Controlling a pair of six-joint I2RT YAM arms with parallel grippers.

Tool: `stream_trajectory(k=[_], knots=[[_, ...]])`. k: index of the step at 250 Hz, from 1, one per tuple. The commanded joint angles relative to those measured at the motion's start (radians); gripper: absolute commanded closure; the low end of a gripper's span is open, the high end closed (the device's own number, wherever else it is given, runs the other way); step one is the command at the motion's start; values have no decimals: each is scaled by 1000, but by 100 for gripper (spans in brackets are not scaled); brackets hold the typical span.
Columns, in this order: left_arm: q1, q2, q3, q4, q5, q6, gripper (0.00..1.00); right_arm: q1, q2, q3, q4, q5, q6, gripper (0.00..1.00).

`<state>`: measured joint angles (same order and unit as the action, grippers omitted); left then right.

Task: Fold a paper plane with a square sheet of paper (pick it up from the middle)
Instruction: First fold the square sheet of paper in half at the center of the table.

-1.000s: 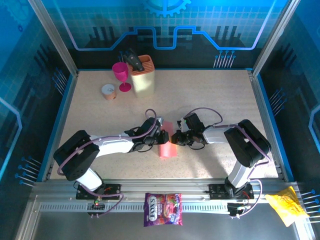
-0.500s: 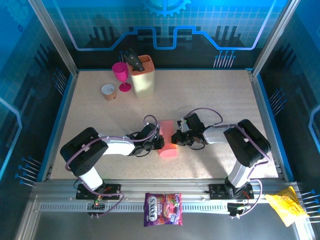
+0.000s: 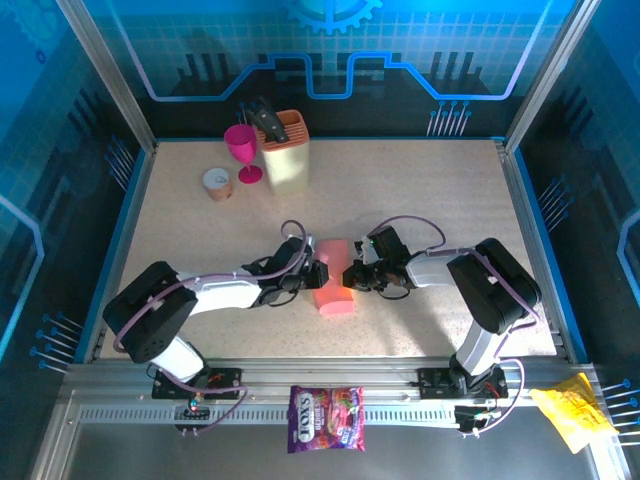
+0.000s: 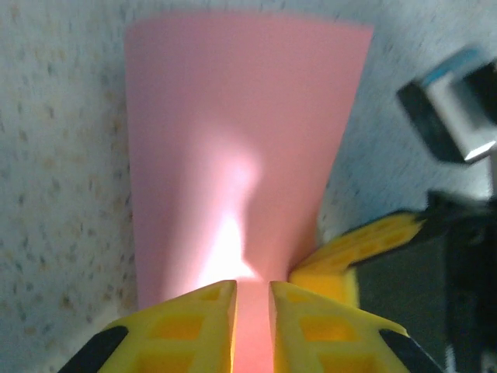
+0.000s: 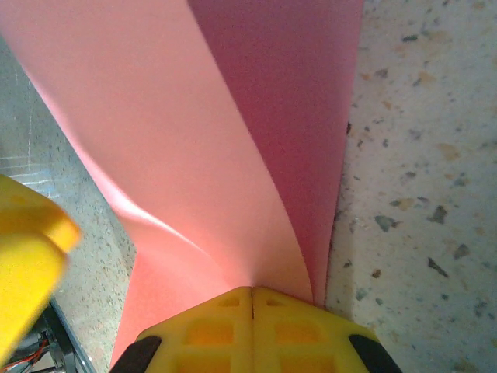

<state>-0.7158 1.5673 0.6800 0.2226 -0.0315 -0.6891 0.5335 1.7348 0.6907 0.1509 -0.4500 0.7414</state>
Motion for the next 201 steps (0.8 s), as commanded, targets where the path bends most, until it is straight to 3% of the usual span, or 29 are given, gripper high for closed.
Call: stream_trajectory(k=[1, 50, 138, 201], knots=[[36, 2, 35, -22, 41, 45, 83, 10, 87, -40, -72, 92, -8, 100], [71, 72, 79, -14, 73, 83, 88, 10, 89, -38, -80, 92, -13, 100], [92, 183, 34, 61, 40, 62, 90, 9, 100, -42, -71, 90, -14, 100], [93, 187, 10, 78, 46, 39, 92, 9, 113, -52, -59, 94, -13, 100]])
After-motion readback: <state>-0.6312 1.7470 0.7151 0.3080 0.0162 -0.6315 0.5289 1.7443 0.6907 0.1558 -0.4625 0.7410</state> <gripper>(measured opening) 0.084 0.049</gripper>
